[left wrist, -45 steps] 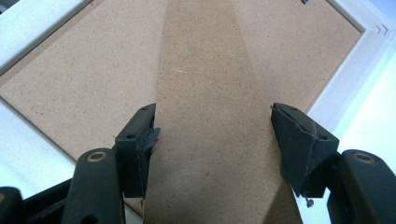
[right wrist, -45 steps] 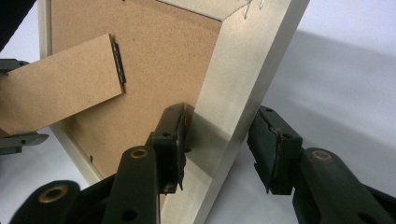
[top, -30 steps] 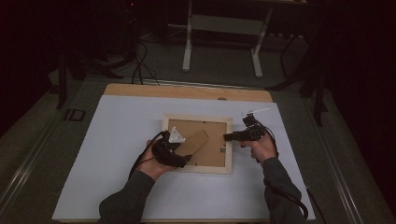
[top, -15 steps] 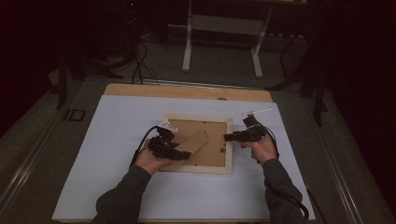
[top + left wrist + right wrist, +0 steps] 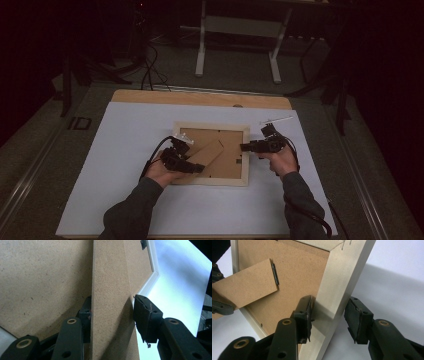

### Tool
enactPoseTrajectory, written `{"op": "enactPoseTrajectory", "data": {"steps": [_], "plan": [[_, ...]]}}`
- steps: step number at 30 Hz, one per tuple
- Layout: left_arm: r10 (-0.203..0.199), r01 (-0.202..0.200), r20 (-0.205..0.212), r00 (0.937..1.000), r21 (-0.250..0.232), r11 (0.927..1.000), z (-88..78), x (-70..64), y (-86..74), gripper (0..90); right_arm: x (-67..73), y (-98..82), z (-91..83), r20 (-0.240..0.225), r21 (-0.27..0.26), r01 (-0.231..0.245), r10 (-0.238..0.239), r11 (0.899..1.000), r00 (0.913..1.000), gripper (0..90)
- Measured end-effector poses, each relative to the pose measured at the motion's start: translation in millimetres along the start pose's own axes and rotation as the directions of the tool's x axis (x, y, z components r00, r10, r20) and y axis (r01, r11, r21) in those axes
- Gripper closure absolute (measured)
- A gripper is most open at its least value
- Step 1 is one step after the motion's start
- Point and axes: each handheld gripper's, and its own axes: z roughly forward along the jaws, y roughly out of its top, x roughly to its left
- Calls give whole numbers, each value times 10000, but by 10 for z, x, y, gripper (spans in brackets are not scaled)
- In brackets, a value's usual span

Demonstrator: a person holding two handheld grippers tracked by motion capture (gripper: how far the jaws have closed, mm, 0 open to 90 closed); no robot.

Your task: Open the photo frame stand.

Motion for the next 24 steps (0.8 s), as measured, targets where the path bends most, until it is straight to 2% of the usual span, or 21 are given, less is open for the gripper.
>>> {"op": "enactPoseTrajectory", "data": {"steps": [10,24], "plan": [[236,-237,-115,9997,-74,9997,7,-29,26,587,42,29,-61,285,-323,252,-243,9992,9993,586],[184,-205,-465,9988,-451,9988,1,-30,69,637,133,69,-140,861,-996,793,-708,9919,9938,598]]}}
